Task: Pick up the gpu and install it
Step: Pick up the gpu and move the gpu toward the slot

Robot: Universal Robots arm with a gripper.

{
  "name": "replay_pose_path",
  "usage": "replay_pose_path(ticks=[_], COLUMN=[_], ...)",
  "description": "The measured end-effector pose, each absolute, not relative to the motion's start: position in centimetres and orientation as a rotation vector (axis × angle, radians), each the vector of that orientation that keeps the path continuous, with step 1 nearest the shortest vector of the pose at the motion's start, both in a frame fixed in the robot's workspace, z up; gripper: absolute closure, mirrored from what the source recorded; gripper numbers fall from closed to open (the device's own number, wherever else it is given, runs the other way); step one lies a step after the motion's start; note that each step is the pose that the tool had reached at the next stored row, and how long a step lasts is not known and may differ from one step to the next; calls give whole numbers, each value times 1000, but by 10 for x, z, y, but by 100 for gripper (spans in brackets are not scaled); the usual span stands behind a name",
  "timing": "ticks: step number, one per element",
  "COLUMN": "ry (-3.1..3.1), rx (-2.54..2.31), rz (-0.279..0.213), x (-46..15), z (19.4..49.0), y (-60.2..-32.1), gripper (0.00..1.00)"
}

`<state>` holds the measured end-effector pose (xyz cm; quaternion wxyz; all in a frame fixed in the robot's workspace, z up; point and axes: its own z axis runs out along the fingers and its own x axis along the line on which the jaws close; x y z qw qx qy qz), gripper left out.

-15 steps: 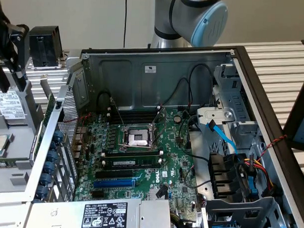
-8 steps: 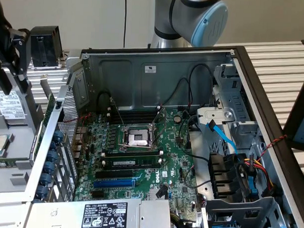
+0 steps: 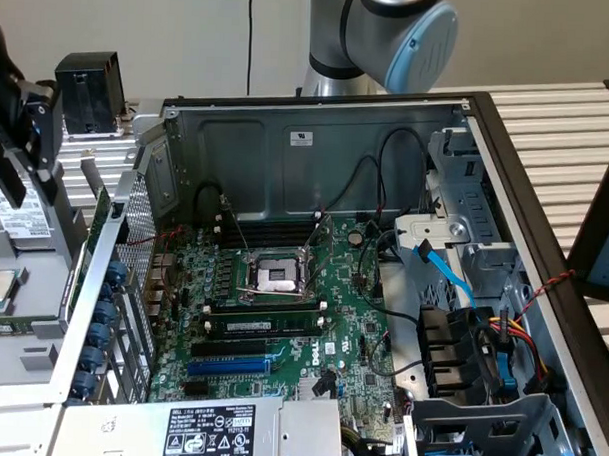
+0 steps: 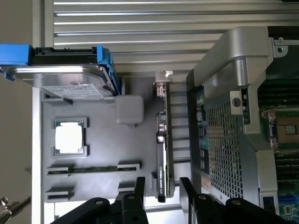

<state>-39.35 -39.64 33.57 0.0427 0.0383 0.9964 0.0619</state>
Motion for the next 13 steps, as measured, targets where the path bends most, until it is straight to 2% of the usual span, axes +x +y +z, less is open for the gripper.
replay_pose_path(ticks=[3,7,10,11,13], ry=[3040,3028,3019,3015,3008], rx=[119,121,122,123,125], rz=[216,225,225,225,225], x=[-393,-393,-393,-393,-393], z=[334,330,326,325,323], y=[-399,-400,-400,-401,-400], gripper=[58,58,56,49,49])
